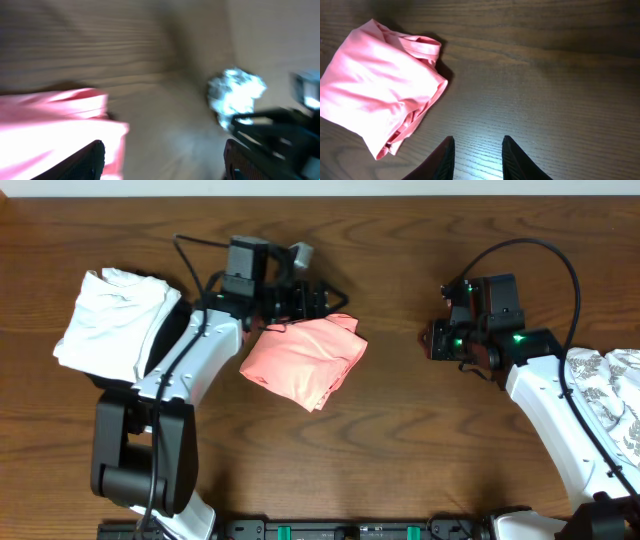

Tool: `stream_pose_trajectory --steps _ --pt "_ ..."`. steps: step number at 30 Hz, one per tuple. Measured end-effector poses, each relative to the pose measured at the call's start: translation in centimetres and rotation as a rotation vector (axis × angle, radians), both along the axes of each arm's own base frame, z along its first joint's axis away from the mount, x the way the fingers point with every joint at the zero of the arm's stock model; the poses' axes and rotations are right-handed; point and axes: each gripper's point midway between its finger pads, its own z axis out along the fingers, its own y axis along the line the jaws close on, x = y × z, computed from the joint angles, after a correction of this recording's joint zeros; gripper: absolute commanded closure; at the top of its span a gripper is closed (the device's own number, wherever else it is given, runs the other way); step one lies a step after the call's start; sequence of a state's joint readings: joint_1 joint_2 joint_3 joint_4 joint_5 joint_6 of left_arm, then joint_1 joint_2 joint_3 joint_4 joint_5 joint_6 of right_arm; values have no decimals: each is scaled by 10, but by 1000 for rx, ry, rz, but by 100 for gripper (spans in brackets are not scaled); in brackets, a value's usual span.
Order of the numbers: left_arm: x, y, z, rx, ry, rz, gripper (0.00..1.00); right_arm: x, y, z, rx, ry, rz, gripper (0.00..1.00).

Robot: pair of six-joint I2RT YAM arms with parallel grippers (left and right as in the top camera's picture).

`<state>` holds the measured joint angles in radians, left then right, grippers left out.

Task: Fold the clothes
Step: 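Press the folded pink shirt down and lift the left gripper away, then move both grippers to the pink bundle's left and right sides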

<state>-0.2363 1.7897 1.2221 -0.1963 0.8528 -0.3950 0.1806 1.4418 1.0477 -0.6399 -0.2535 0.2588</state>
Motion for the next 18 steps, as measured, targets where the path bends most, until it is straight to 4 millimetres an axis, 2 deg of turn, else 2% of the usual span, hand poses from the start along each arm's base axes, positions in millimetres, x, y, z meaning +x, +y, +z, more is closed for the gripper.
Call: stream_pose_trajectory --steps 5,8,12,14,18 --pt "5 35 -43 106 120 162 22 -1 0 0 -1 3 0 70" --pt "-6 55 -74 152 221 262 21 -1 0 -1 -1 4 0 70" --pt "-23 69 -107 179 302 339 21 -1 0 -1 -1 6 0 70" --pt "-27 72 -116 177 304 357 18 -1 0 -1 -1 6 0 70" --pt "-26 72 -115 163 279 366 18 -1 0 -1 -1 6 0 70"
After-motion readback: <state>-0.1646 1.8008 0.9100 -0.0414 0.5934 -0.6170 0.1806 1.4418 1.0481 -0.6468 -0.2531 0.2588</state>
